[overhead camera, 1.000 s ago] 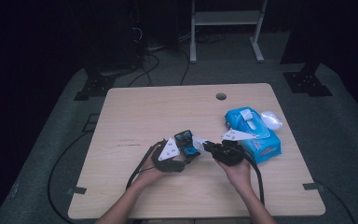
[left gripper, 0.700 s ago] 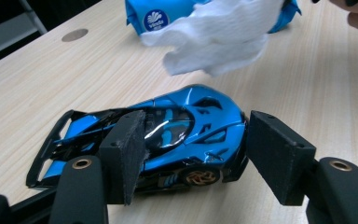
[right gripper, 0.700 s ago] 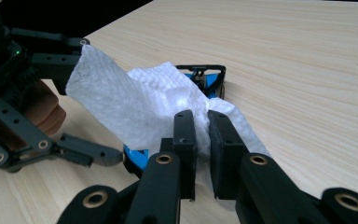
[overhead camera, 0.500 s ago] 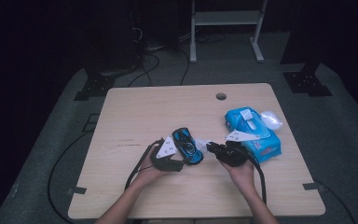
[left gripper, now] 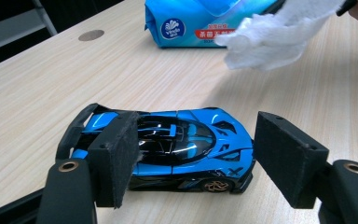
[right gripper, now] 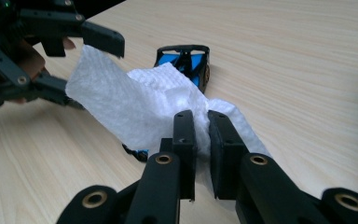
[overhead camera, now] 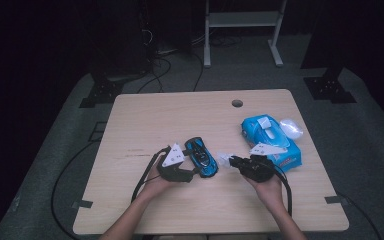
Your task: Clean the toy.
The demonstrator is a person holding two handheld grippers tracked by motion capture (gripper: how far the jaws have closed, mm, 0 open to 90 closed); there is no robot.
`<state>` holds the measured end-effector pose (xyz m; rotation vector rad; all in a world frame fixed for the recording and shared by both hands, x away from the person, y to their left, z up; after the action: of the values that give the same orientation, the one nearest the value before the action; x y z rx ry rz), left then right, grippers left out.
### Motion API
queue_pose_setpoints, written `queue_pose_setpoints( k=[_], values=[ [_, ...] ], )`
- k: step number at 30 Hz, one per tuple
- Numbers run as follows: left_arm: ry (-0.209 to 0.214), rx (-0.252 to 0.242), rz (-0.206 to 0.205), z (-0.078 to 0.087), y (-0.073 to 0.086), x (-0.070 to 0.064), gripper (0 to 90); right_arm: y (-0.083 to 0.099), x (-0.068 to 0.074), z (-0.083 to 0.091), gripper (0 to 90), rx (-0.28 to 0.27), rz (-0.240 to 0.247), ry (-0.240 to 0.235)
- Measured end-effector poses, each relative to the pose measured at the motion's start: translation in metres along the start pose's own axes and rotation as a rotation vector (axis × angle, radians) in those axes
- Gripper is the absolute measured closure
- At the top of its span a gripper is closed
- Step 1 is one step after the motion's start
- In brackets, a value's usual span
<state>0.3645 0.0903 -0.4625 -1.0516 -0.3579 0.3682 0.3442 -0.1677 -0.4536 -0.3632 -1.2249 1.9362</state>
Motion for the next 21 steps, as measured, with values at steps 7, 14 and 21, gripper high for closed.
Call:
queue_pose_setpoints(
  k=[7,14,21],
  values=[
    [-0.004,0.005,0.005,0.003,-0.002,0.002,28.2,0.01,-0.008,0.012,81.3,0.009,0.005,-0.004],
    [-0.01,-0.002,0.009,0.007,-0.003,0.003,27.2,0.02,-0.016,0.02,80.5,0.044,0.017,0.009],
    [-0.019,-0.004,0.017,0.013,-0.001,0.007,26.0,0.027,-0.023,0.025,80.1,0.068,0.031,0.035]
  ],
)
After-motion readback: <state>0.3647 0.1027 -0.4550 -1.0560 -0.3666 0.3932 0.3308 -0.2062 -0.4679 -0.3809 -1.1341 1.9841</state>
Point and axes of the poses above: each handheld gripper's, and its own axes: z roughly backward along the jaws, y roughly out of its underside, x roughly to its left, the point moved 3 cm from there along -z, roughly forward along the jaws, and after that the axes turned 2 degrees about y, right-handed, at the moved point
